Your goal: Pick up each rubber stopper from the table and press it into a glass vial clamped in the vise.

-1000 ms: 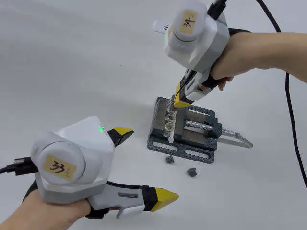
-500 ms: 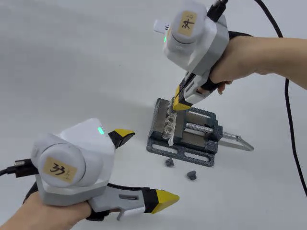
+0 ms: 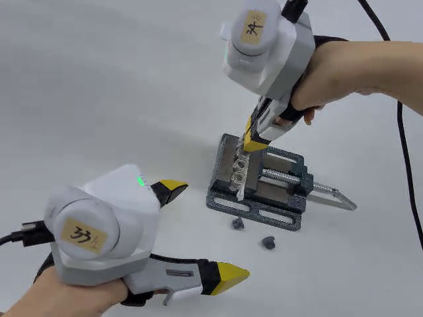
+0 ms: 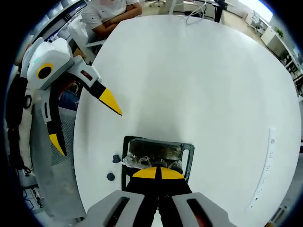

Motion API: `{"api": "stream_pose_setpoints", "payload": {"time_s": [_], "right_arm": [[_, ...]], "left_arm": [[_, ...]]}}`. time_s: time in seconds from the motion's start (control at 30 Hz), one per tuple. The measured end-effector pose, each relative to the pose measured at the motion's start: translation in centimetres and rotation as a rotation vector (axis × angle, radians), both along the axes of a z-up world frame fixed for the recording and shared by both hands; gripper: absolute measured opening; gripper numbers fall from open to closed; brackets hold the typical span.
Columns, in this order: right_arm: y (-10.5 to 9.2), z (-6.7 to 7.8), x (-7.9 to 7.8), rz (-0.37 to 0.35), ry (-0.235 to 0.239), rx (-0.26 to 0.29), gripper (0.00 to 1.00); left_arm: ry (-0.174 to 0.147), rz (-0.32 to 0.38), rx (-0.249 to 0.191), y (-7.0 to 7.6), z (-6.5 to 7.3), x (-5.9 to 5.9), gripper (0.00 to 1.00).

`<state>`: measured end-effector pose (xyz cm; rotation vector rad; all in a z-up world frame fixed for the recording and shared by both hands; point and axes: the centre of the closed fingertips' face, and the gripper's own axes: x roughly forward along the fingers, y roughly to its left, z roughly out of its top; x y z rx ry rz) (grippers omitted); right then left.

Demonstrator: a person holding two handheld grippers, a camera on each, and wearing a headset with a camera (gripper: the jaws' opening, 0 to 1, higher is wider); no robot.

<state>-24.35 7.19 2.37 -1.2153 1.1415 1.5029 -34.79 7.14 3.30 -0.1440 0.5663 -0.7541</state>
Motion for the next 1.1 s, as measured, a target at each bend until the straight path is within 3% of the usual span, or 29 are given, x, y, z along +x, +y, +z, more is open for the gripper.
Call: {"api": "stream_pose_setpoints", "payload": {"time_s": [0.1, 0.13, 0.2, 0.23, 0.27, 0.37, 0.4, 0.47, 0.6, 0.7, 0.73, 0.9, 1.1], "right_arm": [[0.0, -0.1, 0.2, 0.018, -0.001, -0.006, 0.00], [-0.1, 0.0, 0.2, 0.056, -0.012, -0.010, 0.00], [0.0, -0.1, 0.2, 0.027, -0.015, -0.021, 0.00], [0.0, -0.1, 0.3, 0.091, -0.036, -0.028, 0.00], [0.0, -0.1, 0.1, 0.059, -0.031, -0.032, 0.00], [-0.2, -0.1, 0.1, 0.059, -0.041, -0.053, 0.00], [-0.2, -0.1, 0.1, 0.103, -0.045, -0.050, 0.00], [-0.2, 0.0, 0.1, 0.079, -0.039, -0.052, 0.00], [-0.2, 0.0, 0.0, -0.005, 0.034, 0.014, 0.00], [-0.2, 0.1, 0.4, -0.001, 0.074, 0.036, 0.00], [-0.1, 0.2, 0.2, -0.028, 0.073, 0.028, 0.00], [0.0, 0.3, -0.1, 0.043, 0.004, 0.007, 0.00], [-0.2, 0.6, -0.1, 0.021, -0.001, 0.047, 0.00]], "left_arm": [[-0.004, -0.001, -0.003, -0.1, 0.1, 0.1, 0.85], [-0.006, 0.002, -0.005, -0.1, 0.2, 0.2, 0.85], [-0.006, 0.001, -0.005, -0.1, 0.2, 0.3, 0.85], [-0.007, 0.000, -0.003, -0.1, 0.3, 0.3, 0.85], [-0.009, 0.000, -0.003, -0.1, 0.3, 0.3, 0.85], [-0.011, -0.002, 0.000, -0.3, 0.4, 0.3, 0.85], [-0.012, -0.003, 0.001, -0.3, 0.6, 0.2, 0.85], [-0.015, -0.005, 0.004, -0.4, 0.8, 0.1, 0.85], [-0.027, -0.009, 0.010, -0.5, 1.5, -0.2, 0.85], [-0.030, -0.010, 0.008, -0.5, 1.7, -0.2, 0.85], [-0.037, -0.015, 0.017, -0.5, 1.9, -0.2, 0.84], [-0.044, -0.005, 0.017, -0.3, 2.3, -0.1, 0.84], [-0.058, -0.014, 0.024, -0.5, 2.9, -0.3, 0.84]]}}
